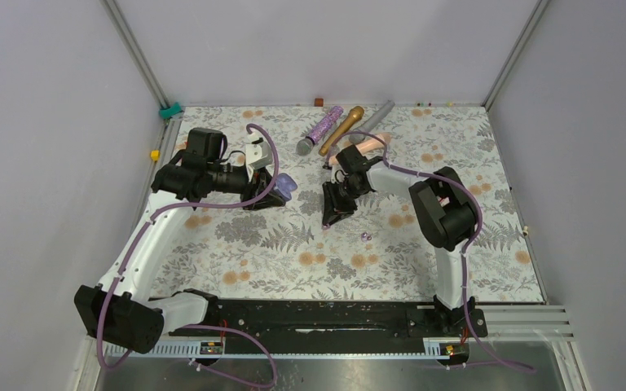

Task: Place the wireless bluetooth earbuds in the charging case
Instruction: Adjust the earbud at the center of the board.

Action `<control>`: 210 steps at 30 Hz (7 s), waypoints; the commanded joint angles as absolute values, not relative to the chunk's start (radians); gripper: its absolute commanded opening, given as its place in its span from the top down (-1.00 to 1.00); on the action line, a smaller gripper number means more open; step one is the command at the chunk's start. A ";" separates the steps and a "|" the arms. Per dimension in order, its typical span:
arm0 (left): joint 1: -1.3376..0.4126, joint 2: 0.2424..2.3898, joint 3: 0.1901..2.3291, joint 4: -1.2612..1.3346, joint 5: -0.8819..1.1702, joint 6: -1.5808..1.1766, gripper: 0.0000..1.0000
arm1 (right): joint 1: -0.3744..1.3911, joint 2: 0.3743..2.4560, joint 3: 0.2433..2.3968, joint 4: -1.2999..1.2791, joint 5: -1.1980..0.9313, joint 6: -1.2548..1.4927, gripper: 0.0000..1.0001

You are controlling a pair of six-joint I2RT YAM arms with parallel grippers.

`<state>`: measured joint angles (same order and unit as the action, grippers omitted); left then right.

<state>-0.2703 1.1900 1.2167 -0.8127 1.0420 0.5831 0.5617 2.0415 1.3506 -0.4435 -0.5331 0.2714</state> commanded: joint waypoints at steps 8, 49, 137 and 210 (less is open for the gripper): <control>-0.264 1.152 1.211 -0.773 1.057 0.601 1.00 | 0.520 1.925 1.316 -0.448 -0.501 0.229 0.33; -0.264 1.147 1.210 -0.773 1.048 0.604 1.00 | 0.620 2.012 1.347 -0.455 -0.328 0.233 0.36; -0.262 1.135 1.211 -0.774 1.042 0.608 1.00 | 0.555 2.213 1.555 -0.377 -0.764 0.427 0.47; -0.254 1.129 1.205 -0.773 1.039 0.617 1.00 | 0.632 2.405 2.019 -0.733 -0.419 0.229 0.28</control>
<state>-0.2600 1.1526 1.2018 -0.8108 1.0306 0.5980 0.6125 2.3928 1.9873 -0.7101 -0.3584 0.2420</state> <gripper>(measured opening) 0.337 0.366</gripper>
